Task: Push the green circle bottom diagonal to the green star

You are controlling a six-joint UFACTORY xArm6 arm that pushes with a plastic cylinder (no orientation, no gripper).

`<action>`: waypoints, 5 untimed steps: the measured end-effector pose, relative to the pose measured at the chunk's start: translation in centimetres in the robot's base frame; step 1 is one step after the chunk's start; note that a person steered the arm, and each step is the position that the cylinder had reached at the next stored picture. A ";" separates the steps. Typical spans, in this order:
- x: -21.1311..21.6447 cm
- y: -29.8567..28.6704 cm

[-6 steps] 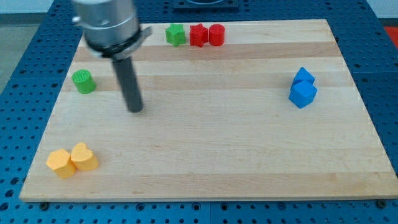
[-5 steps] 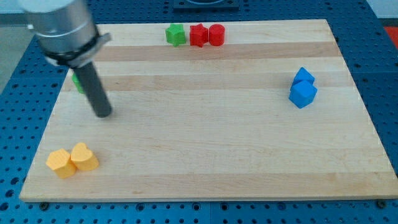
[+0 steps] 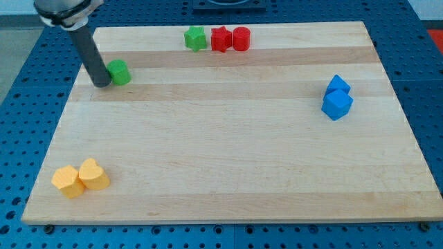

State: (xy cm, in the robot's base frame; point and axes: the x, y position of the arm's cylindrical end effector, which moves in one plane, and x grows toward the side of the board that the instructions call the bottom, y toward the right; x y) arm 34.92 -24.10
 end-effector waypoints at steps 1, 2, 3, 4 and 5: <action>-2.9 1.5; -5.5 3.4; -5.4 3.3; -1.0 3.0; 1.6 3.0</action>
